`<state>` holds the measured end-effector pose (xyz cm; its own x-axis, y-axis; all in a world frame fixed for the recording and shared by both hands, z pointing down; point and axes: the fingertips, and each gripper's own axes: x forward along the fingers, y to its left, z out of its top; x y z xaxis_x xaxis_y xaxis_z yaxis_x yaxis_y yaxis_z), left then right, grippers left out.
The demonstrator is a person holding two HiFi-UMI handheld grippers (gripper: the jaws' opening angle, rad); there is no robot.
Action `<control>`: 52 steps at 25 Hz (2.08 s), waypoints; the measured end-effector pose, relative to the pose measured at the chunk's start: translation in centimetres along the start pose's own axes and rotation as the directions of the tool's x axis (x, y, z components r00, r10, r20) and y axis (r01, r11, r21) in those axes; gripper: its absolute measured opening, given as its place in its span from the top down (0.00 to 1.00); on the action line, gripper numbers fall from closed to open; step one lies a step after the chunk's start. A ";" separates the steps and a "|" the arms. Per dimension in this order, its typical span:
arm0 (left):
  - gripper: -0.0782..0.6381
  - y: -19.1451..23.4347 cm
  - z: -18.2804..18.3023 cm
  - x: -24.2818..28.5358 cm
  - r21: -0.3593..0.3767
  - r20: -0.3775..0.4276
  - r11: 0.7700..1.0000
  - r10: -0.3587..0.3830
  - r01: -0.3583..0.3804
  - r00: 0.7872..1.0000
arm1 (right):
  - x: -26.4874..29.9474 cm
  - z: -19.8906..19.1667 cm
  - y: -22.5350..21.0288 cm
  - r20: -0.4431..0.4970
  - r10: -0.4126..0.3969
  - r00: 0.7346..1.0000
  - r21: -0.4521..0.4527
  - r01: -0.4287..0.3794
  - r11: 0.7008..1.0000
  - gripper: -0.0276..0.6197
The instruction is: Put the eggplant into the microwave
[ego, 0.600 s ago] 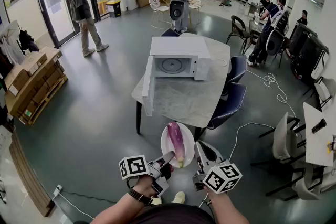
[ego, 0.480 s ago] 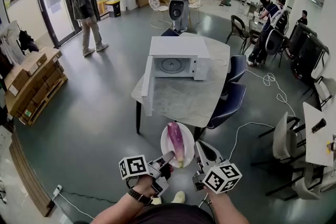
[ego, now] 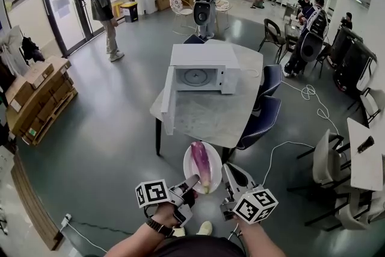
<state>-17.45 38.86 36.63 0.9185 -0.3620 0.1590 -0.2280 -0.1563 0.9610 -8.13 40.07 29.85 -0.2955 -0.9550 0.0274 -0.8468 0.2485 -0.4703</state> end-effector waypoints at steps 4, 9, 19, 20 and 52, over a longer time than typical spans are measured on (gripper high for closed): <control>0.84 -0.3 0.1 0.4 0.008 0.005 1.000 0.001 -0.001 1.000 | -0.1 0.5 -0.4 0.012 -0.001 1.000 0.001 0.001 1.000 0.95; 0.84 -0.9 -0.2 1.3 0.015 0.015 1.000 0.003 -0.003 1.000 | -0.5 1.4 -1.0 0.022 0.012 1.000 -0.009 -0.012 1.000 0.95; 0.84 -1.1 -0.9 3.1 0.028 0.059 0.999 0.015 -0.016 0.998 | -1.4 2.3 -3.2 0.032 0.045 0.998 -0.001 -0.045 0.999 0.95; 0.84 -1.1 -1.0 3.3 0.027 0.062 0.999 0.017 -0.018 0.998 | -1.4 2.4 -3.4 0.033 0.047 0.998 0.002 -0.047 0.999 0.95; 0.84 2.7 15.7 15.4 0.063 -0.011 0.998 0.024 -0.024 1.000 | 15.1 6.1 -11.8 0.034 -0.075 0.997 -0.001 0.075 0.997 0.95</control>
<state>-8.97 18.48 38.10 0.9163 -0.3553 0.1850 -0.2696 -0.2053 0.9408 0.05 21.76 30.44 -0.2159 -0.9759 0.0324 -0.8670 0.1763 -0.4661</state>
